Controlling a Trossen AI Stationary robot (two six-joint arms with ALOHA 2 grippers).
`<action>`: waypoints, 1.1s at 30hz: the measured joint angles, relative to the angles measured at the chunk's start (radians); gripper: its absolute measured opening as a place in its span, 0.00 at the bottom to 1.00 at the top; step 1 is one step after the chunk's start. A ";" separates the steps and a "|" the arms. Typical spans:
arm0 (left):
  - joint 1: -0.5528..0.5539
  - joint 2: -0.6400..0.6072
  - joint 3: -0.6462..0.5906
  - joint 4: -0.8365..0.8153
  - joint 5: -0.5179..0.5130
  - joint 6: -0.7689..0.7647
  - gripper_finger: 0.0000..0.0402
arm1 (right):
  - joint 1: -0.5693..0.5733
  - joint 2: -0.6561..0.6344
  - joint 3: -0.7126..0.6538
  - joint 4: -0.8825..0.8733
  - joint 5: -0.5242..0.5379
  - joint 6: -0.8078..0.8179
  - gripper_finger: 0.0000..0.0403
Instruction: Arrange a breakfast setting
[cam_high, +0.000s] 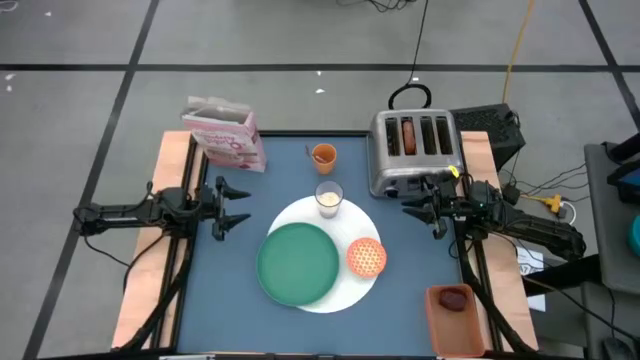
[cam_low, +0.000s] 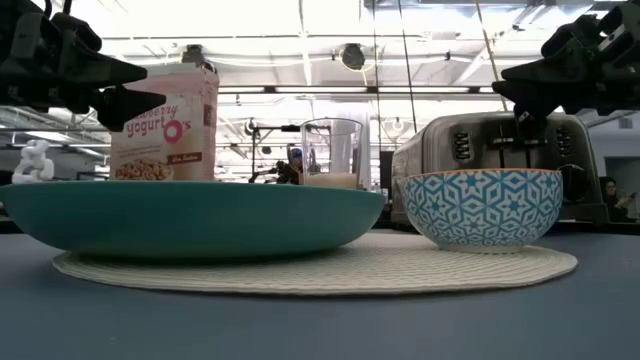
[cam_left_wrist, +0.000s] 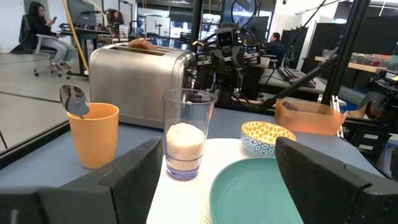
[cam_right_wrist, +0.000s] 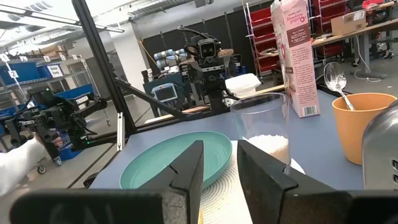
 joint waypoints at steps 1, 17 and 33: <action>0.000 0.000 0.000 0.000 0.000 0.000 0.78 | 0.000 0.000 0.000 0.000 0.000 0.000 0.23; 0.000 0.000 -0.001 0.020 -0.002 0.004 0.78 | 0.000 0.000 0.000 0.000 0.000 0.000 0.23; 0.000 0.000 -0.002 0.411 -0.003 0.172 0.78 | 0.000 0.000 0.000 0.000 0.000 -0.030 0.23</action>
